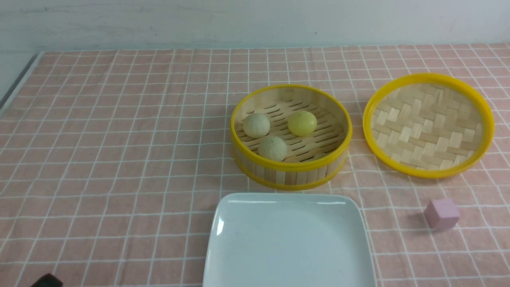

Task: Put the steamed buns into the plate on the pink tablecloth.
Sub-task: 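Reach toward a bun in the bamboo steamer with the right gripper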

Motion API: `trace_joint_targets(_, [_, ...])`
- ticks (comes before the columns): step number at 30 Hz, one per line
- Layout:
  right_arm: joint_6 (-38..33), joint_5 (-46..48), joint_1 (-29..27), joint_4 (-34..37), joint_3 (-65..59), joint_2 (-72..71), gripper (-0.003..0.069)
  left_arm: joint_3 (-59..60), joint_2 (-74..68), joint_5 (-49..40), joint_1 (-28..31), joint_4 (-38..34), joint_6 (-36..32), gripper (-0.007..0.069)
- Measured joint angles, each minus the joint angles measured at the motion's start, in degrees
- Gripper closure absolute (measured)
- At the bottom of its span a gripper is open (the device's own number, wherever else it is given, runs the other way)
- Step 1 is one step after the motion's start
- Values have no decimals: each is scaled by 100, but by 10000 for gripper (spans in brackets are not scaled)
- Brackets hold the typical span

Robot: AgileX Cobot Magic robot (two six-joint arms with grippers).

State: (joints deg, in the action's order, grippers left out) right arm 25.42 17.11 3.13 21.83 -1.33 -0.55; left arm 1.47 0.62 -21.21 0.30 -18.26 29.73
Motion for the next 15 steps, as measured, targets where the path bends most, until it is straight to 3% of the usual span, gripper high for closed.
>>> trace_joint_targets(2, [496, -82, 0, 783, 0, 0, 419, 5, 0, -38, 0, -785, 609, 384])
trace_joint_targets(5, [735, -126, 0, 1398, 0, 0, 419, 5, 0, -31, 0, -1547, 1187, 384])
trace_joint_targets(10, [763, -214, 0, 1656, 0, 0, 422, 5, 0, 67, 0, -1734, 1300, 384])
trace_joint_targets(15, [296, -465, 0, 1543, 387, 0, 519, -302, 6, -357, 0, -1788, 802, 388])
